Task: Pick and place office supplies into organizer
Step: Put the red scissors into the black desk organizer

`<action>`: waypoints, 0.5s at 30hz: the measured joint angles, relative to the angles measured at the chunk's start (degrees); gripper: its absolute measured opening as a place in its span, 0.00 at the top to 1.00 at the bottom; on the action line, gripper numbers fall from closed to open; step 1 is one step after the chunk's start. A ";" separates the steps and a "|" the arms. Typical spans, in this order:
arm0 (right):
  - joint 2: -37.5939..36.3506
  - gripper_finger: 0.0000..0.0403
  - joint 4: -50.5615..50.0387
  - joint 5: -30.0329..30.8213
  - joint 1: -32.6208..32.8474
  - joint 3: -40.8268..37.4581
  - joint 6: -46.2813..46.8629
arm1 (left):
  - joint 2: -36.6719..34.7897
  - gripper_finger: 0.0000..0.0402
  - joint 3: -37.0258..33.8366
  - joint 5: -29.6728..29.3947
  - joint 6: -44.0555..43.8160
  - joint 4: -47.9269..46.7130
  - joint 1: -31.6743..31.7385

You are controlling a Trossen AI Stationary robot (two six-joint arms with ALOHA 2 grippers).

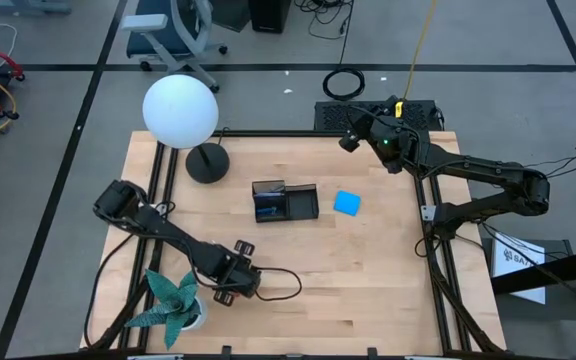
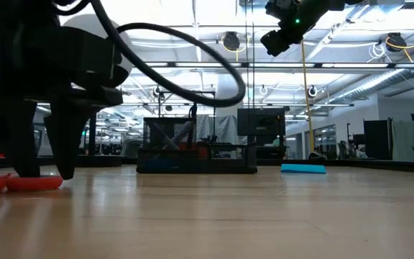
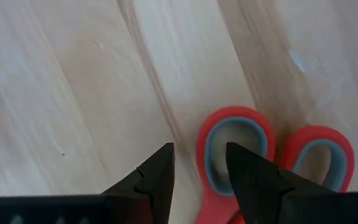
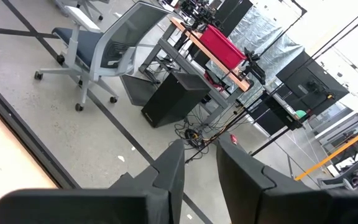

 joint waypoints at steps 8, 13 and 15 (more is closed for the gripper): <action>0.00 0.79 0.00 0.00 0.00 0.00 -0.02 | -0.16 0.66 -0.83 0.15 -1.03 1.11 0.84; 0.00 0.79 0.00 0.00 -0.01 0.00 0.00 | -0.12 0.81 -0.91 0.00 -0.56 2.10 0.84; 0.00 0.79 0.00 0.00 0.00 0.00 0.00 | -0.08 0.88 -0.96 -0.31 -0.40 2.36 0.86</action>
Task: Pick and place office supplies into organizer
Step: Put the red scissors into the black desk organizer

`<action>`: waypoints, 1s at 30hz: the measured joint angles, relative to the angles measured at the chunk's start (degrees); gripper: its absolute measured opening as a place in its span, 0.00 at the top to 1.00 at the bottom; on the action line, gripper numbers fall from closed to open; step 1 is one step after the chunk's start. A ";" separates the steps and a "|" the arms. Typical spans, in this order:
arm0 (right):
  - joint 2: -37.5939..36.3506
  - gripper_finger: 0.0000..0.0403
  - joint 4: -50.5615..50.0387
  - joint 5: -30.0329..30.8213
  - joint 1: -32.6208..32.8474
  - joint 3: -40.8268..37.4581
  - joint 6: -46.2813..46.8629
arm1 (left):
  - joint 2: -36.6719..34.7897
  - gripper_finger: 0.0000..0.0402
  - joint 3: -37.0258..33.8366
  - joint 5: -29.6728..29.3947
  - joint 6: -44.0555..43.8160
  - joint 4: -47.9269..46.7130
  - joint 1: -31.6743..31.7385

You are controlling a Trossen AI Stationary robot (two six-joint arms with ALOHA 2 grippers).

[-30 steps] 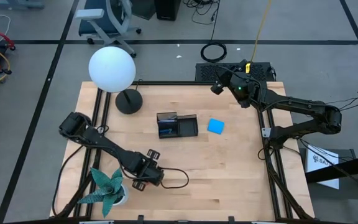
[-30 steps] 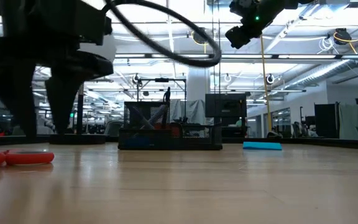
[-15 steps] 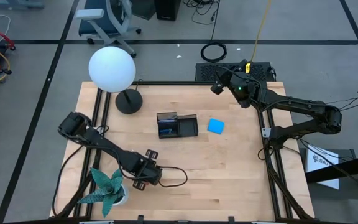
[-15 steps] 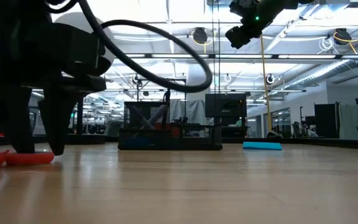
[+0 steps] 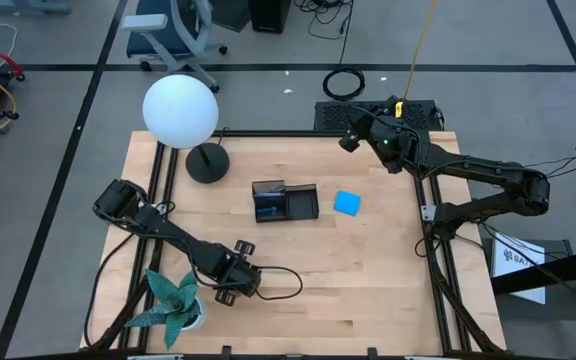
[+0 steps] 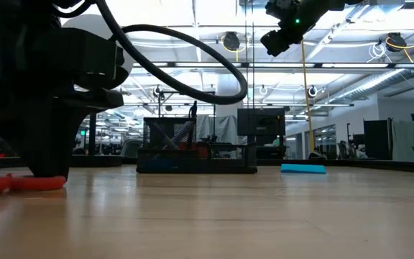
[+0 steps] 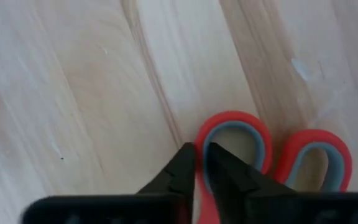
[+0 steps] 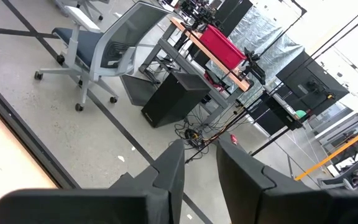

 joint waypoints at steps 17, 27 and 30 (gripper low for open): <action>0.00 0.79 0.00 0.00 -0.01 0.00 0.00 | 0.15 0.96 0.61 -0.96 2.18 -0.46 0.17; 0.00 0.79 0.00 0.00 0.00 0.00 -0.02 | 0.32 0.97 5.91 -2.54 4.14 -1.77 1.73; 0.00 0.79 0.00 0.00 -0.02 0.00 0.00 | 0.22 0.96 7.37 -4.77 3.74 -3.26 3.09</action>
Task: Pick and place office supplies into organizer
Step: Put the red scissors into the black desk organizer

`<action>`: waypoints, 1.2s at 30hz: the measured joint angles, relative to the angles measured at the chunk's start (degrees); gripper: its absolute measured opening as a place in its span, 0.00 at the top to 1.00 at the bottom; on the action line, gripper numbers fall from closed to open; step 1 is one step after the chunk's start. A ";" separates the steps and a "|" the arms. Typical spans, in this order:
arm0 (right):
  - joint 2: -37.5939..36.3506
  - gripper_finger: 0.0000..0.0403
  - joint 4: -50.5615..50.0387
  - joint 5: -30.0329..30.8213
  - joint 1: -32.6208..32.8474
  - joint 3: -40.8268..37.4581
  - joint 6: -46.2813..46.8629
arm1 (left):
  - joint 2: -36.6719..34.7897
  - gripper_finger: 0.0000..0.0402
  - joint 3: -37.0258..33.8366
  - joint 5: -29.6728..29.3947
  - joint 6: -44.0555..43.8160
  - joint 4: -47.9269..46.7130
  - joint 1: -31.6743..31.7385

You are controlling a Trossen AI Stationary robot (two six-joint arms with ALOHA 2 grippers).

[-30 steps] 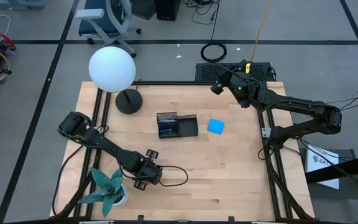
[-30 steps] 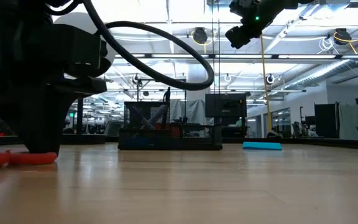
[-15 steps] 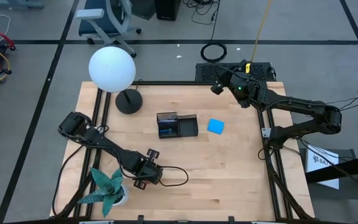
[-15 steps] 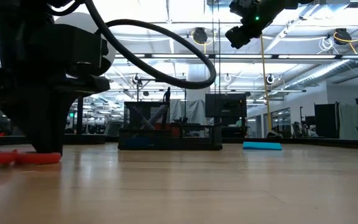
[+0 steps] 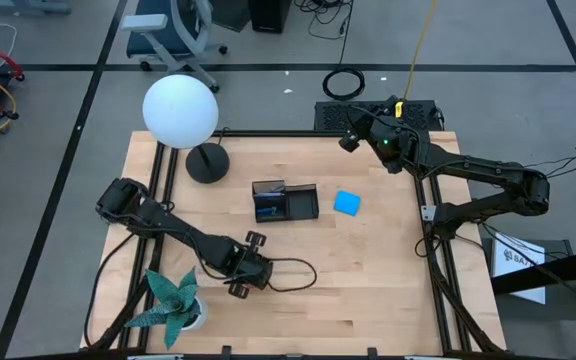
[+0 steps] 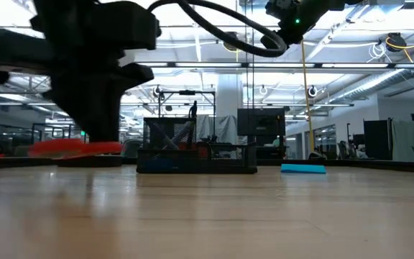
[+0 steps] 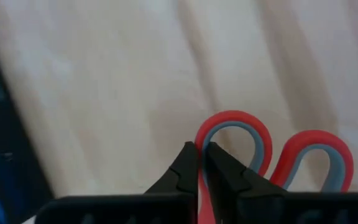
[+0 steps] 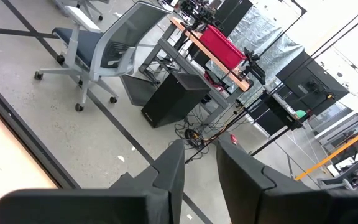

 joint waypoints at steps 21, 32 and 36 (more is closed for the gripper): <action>0.00 0.79 -0.09 0.01 0.00 0.00 -0.01 | -19.92 0.97 0.24 -10.94 4.72 14.01 4.19; 0.00 0.79 -0.45 0.00 0.00 0.00 0.00 | -29.12 0.97 -11.76 -6.86 9.89 38.08 12.46; 0.00 0.79 -0.48 0.00 0.02 -0.04 0.00 | -34.18 0.97 -18.79 -0.59 7.89 51.52 18.05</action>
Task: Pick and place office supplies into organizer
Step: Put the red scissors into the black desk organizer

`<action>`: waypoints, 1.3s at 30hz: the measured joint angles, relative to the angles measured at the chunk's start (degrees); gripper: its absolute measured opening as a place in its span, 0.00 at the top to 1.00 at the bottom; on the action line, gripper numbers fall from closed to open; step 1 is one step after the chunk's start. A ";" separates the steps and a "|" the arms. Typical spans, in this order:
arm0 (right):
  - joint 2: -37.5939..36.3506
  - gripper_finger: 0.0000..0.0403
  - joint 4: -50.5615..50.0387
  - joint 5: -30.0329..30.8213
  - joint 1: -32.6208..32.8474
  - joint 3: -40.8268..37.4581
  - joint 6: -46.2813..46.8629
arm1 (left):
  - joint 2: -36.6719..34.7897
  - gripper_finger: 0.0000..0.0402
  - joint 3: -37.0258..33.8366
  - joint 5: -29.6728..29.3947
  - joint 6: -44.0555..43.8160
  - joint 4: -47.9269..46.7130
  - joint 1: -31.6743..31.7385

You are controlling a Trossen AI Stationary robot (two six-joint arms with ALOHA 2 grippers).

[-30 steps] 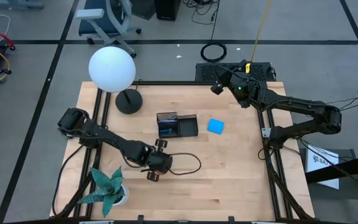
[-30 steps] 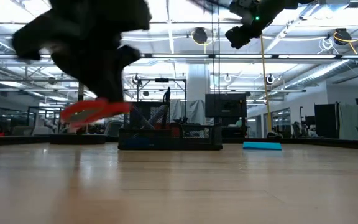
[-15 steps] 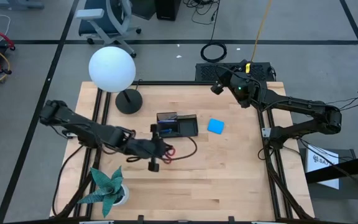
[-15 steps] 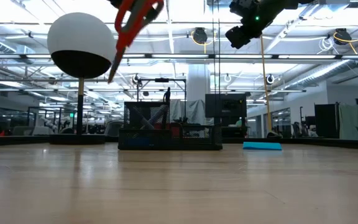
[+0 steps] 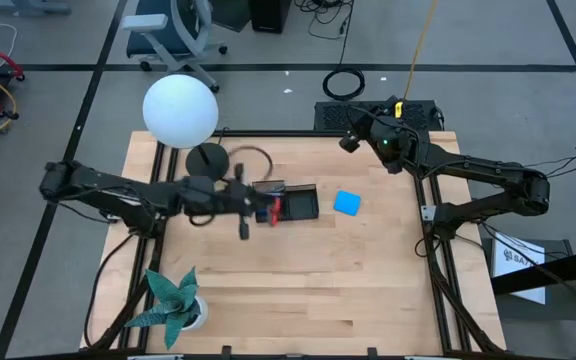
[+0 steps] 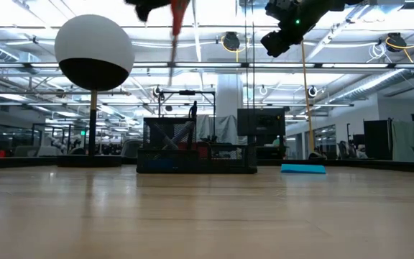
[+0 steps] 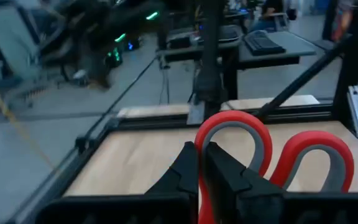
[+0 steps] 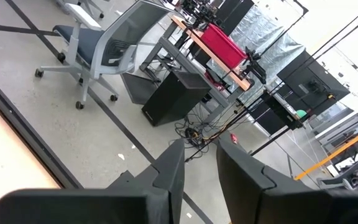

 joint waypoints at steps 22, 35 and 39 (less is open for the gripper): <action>0.00 0.79 0.08 -3.00 0.00 -0.37 -0.02 | -6.83 0.97 -21.05 13.47 -19.76 32.37 20.09; 0.00 0.79 0.09 -2.99 0.00 -0.37 -0.02 | -6.16 0.97 -27.57 11.30 -24.17 35.57 21.40; 0.00 0.79 0.09 -2.99 0.00 -0.36 -0.02 | -5.96 0.95 -28.71 11.28 -25.91 36.62 22.32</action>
